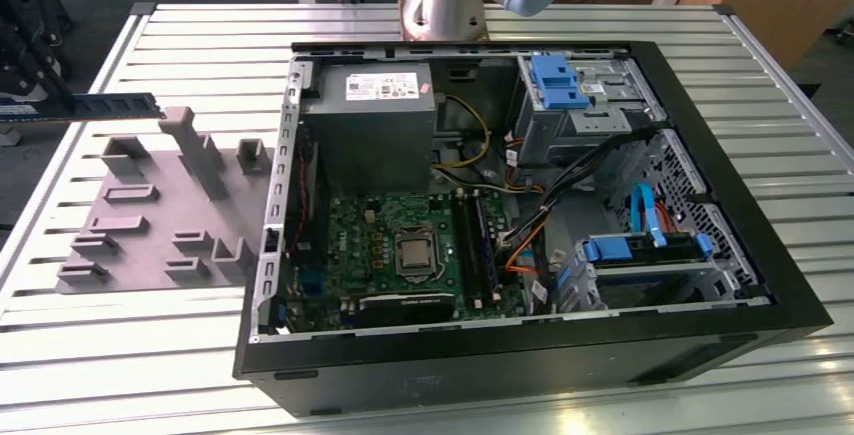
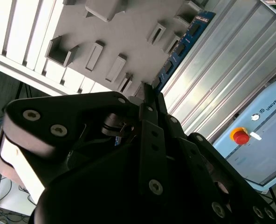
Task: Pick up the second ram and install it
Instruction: 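Pick up the second ram and move it above second insertion slot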
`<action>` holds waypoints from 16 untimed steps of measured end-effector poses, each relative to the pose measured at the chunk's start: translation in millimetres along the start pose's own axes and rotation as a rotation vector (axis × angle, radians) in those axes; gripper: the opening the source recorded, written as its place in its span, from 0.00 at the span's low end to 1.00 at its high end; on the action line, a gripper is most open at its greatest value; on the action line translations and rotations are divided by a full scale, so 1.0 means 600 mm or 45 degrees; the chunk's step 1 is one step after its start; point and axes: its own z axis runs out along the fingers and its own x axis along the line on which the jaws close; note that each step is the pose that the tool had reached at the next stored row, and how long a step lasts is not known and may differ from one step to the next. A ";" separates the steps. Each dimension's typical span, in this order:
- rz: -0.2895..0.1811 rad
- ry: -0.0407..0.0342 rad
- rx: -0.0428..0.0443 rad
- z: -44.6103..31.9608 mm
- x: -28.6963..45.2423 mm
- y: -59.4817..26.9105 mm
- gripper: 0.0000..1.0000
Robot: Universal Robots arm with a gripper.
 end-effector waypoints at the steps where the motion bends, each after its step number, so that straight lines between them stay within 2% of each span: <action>1: 0.000 -0.0001 0.000 0.000 0.000 -0.001 0.14; 16: 0.000 0.0000 0.000 0.000 0.000 -0.005 0.14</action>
